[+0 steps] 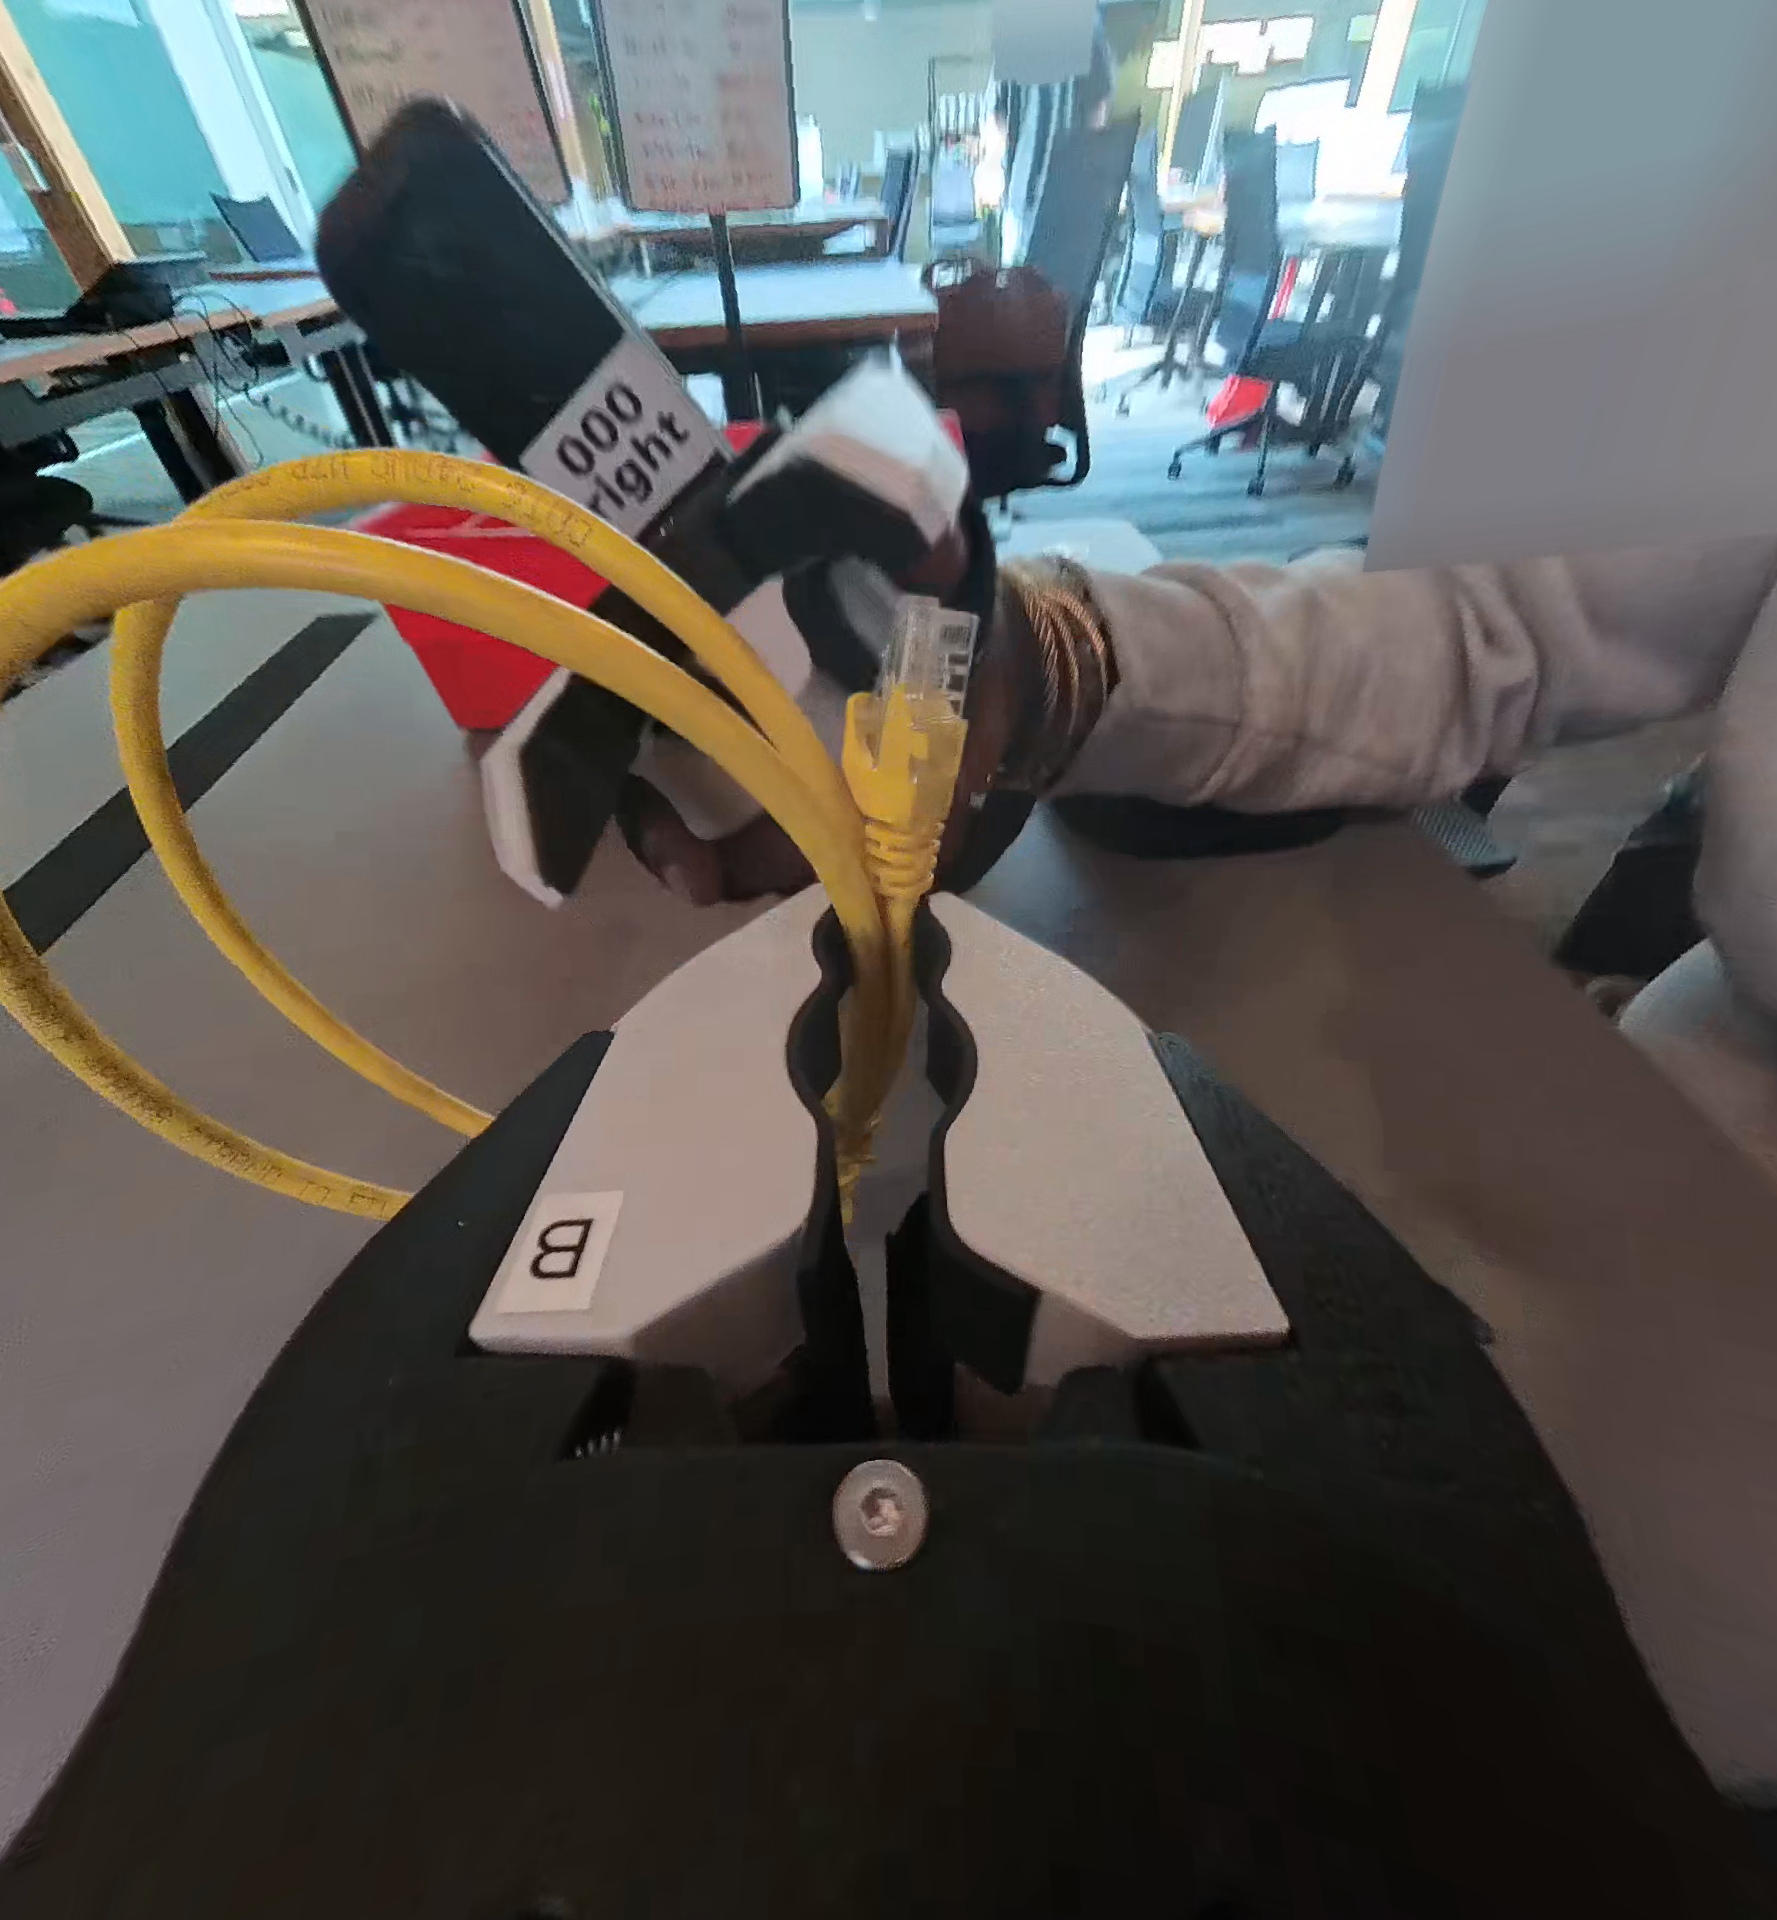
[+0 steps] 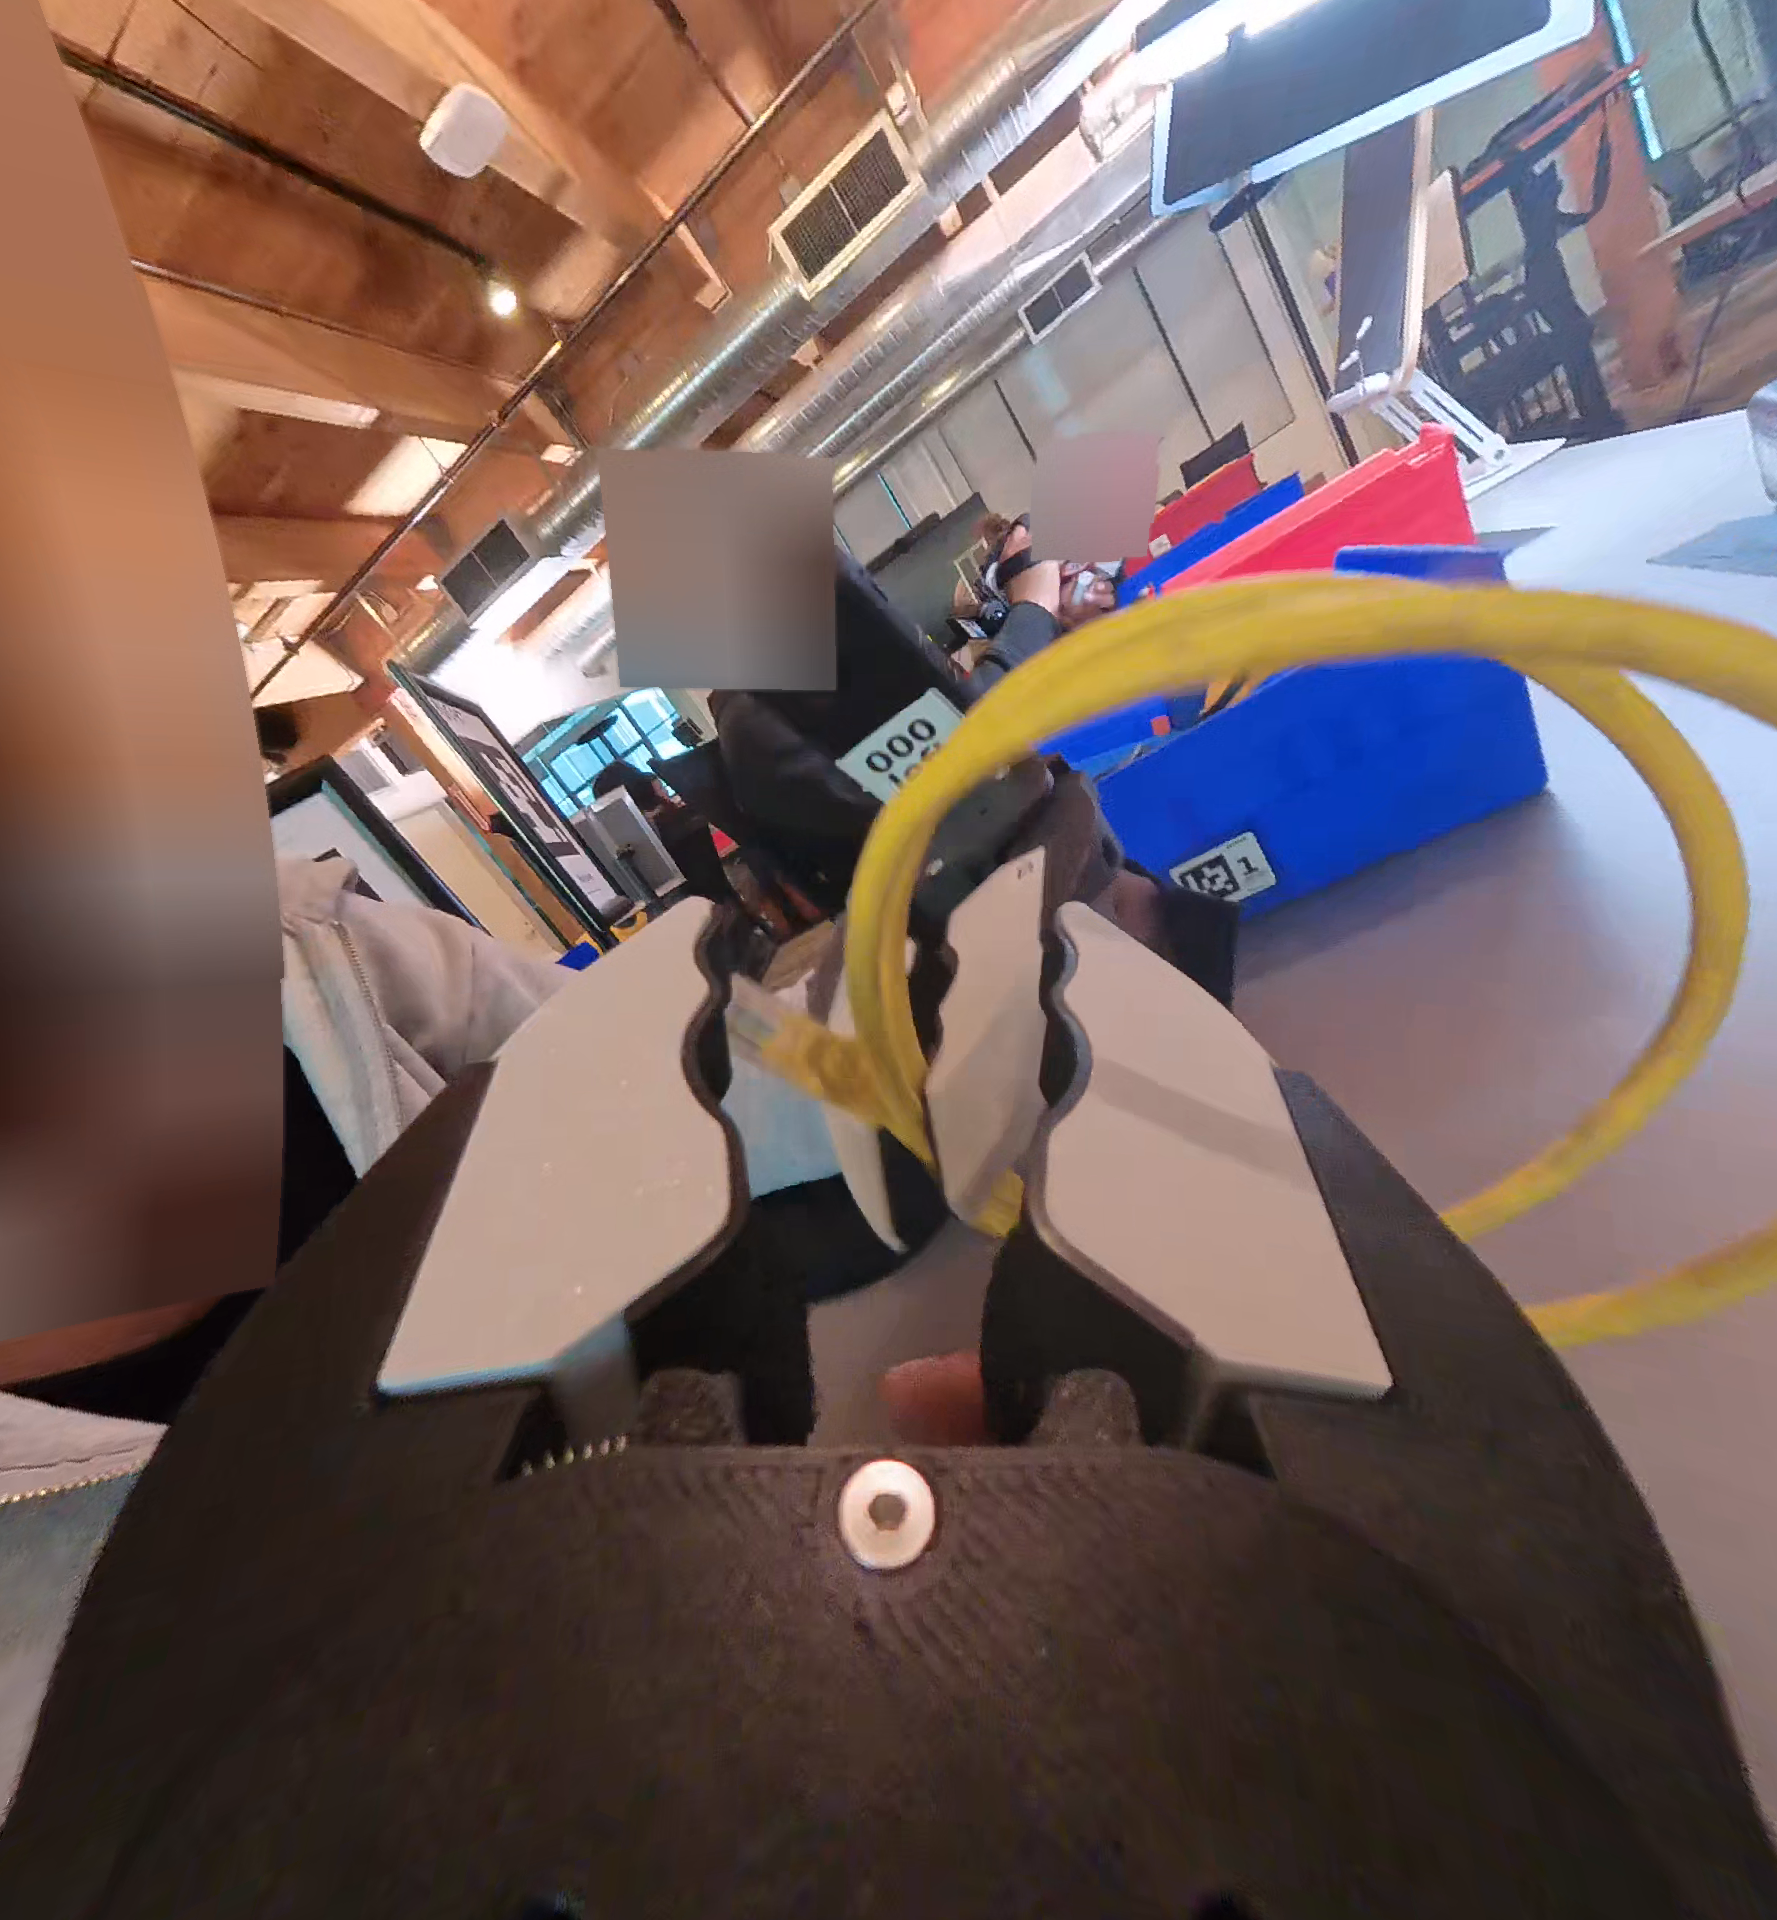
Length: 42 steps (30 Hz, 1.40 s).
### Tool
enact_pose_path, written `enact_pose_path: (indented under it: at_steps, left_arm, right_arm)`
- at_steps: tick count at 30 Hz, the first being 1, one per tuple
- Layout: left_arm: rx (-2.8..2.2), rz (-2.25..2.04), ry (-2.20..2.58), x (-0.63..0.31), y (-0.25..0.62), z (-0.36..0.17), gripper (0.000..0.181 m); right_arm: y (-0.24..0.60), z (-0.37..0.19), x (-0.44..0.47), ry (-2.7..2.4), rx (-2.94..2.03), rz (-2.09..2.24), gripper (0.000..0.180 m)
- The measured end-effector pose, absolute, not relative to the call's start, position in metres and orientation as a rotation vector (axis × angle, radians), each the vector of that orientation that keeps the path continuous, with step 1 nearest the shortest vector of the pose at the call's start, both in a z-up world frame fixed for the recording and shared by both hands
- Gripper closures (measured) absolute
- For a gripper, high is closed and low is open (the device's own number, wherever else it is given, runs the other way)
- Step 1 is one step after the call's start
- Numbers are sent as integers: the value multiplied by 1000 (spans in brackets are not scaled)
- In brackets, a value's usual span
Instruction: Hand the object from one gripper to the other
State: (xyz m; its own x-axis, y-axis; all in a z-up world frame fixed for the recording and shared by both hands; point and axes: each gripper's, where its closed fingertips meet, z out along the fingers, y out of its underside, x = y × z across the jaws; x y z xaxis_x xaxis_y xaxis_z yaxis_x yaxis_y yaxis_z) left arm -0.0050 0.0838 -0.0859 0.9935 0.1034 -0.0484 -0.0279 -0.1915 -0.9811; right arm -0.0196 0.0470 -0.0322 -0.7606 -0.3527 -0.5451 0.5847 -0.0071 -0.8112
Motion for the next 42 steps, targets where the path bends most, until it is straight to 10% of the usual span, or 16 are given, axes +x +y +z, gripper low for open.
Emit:
enact_pose_path:
  at_steps: [5, 15, 22, 27, 33, 42]
  left_arm:
    - [-1846, 163, -11, -2, 88, -100, 169]
    - [-1398, -263, -306, -15, 59, -37, 111]
    - [-1473, -338, -353, -11, 76, -52, 119]
    - [-1488, -298, -323, -10, 77, -53, 171]
    - [-1548, -98, -218, -10, 73, -54, 176]
    - [-1933, 169, 24, 2, 93, -113, 175]
  right_arm:
    - [42, -29, -15, 1628, 245, -1868, 172]
    - [40, -53, -8, 2176, -155, -2033, 174]
    - [20, -120, 8, 2725, -516, -1651, 174]
    - [20, -129, 6, 2800, -544, -1604, 173]
    - [39, -84, 1, 2253, -104, -1716, 115]
    - [40, -42, -17, 1722, 260, -1815, 125]
